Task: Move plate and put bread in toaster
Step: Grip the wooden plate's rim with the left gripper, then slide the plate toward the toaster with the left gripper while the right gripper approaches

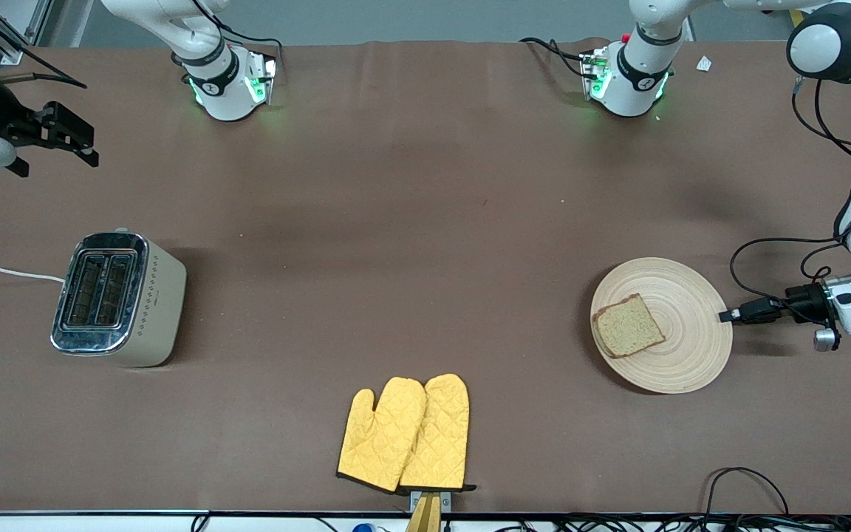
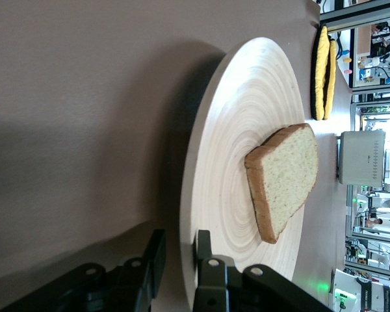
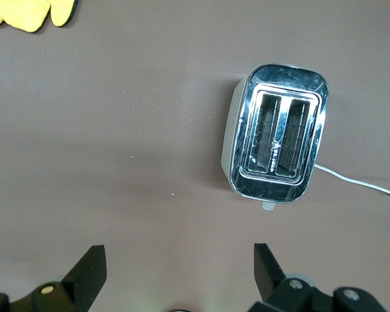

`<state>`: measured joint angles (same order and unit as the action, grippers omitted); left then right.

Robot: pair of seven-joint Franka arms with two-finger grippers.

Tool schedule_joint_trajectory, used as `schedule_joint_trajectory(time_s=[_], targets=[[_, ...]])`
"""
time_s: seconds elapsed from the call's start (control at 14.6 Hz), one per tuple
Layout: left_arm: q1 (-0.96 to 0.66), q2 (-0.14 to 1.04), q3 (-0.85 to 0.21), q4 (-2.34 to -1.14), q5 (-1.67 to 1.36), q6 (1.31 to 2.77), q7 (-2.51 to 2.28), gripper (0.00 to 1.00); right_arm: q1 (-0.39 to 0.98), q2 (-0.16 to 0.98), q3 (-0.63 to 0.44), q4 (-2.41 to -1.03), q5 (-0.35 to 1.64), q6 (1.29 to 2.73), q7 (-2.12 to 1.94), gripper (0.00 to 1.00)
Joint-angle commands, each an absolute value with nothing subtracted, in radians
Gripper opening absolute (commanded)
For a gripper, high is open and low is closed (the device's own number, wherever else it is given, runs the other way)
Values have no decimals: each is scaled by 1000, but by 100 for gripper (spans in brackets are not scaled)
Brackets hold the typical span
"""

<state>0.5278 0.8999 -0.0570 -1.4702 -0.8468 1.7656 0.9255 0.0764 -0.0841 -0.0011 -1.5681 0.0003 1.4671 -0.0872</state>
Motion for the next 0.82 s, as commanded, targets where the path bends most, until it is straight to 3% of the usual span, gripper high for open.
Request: schedule_joint_trajectory(time_s=[0.0,0.21,0.76], targets=[[534,911,-74,-1457,-861,1761,945,10,77,-101,3,-1577,12,1468,-69,100],[534,911,-97,-1457,-859,1737,946,1,77,-100,3,-1572,14,1470,-69,100],[480,899,-287,-1483,-850,1700,942,0,66,-97,-2,-1572,14,1468,-68,100]])
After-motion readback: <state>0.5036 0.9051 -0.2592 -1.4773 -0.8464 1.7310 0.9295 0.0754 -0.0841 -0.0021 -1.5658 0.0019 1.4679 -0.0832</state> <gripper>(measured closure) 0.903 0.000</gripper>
